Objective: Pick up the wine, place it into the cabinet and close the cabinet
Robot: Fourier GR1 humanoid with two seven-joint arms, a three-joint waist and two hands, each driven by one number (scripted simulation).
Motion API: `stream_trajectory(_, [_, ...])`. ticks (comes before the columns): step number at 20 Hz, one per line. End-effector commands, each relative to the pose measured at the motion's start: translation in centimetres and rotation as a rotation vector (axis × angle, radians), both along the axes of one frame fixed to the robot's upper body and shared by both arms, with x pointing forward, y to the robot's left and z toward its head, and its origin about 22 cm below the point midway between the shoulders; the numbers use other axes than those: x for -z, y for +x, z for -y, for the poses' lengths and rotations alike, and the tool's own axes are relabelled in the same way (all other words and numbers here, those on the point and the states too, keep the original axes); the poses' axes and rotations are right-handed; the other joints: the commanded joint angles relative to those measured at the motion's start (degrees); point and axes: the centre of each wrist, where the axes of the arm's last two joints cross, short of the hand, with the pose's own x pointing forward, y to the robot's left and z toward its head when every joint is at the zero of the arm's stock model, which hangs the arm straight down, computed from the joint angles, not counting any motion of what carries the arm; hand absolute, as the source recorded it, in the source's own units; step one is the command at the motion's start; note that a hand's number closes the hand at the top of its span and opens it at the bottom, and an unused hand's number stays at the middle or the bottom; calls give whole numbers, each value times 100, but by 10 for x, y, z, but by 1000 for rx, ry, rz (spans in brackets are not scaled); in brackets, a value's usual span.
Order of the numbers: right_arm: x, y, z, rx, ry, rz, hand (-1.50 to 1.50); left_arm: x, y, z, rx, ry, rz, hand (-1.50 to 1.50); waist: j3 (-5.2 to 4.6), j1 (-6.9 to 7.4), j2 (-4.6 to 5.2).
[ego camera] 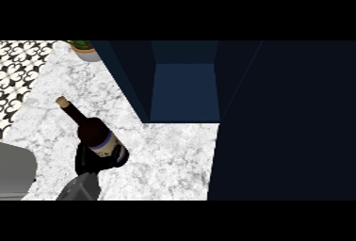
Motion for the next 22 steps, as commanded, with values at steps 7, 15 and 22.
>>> stream_trajectory(7, [0, -15, 10, -32, 15, 6, -150, -18, -8, -4, 91, -55, 25, 150, 3, 17, -8])
stream_trajectory(15, [2, -23, 4, -36, 41, -3, -150, -53, -5, 48, 210, 3, 78, 150, 5, 22, -21])
stream_trajectory(22, [9, -18, 12, -33, 41, -1, -150, -65, -36, 102, 218, -14, 54, 150, 1, -21, -2])
